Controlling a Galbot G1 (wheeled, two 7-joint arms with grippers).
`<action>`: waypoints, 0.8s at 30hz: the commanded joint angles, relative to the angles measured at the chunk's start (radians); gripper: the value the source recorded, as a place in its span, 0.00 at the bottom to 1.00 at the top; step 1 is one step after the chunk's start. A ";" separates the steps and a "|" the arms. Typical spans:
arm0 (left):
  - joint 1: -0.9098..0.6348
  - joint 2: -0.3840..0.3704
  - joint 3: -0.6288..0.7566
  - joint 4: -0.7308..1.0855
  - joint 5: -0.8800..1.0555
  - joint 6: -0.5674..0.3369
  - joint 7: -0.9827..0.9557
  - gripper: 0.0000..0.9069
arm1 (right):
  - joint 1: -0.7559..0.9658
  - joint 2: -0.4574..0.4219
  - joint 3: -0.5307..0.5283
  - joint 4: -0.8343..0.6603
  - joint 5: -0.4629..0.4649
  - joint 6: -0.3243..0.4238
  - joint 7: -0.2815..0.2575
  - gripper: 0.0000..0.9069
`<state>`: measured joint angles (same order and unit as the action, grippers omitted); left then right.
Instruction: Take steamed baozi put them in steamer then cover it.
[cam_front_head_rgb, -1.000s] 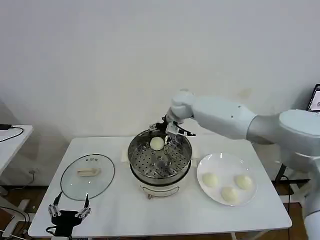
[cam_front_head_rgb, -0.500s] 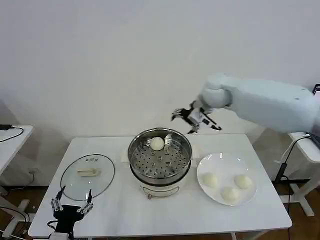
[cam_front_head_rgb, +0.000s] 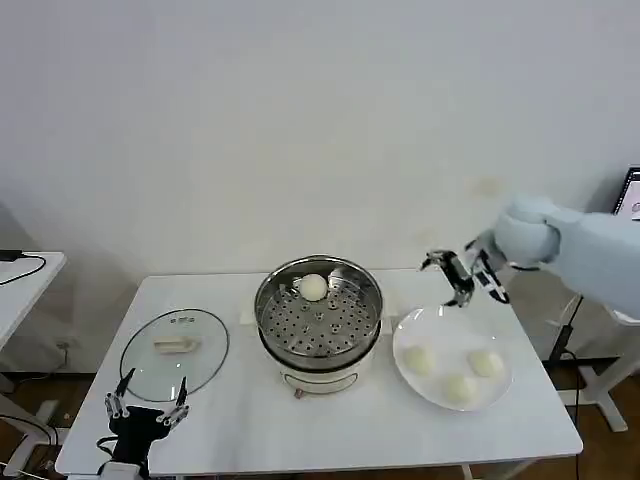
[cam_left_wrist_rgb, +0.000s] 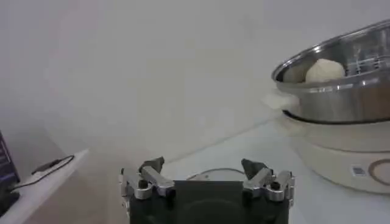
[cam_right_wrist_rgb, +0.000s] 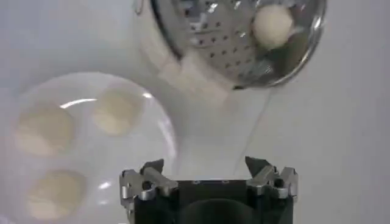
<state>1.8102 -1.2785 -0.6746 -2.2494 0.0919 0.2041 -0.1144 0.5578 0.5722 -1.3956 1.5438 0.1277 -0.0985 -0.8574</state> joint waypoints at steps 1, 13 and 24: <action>-0.003 0.001 0.001 0.000 0.000 0.000 0.000 1.00 | -0.134 -0.046 0.021 0.034 0.044 -0.116 -0.005 1.00; -0.010 -0.013 -0.004 0.003 0.002 0.000 0.003 1.00 | -0.202 0.064 0.027 -0.033 0.066 -0.156 0.013 1.00; -0.008 -0.007 -0.011 0.006 0.004 0.001 0.004 1.00 | -0.301 0.117 0.083 -0.104 0.036 -0.167 0.015 1.00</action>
<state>1.8024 -1.2847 -0.6862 -2.2440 0.0959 0.2044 -0.1107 0.3222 0.6539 -1.3357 1.4778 0.1704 -0.2475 -0.8446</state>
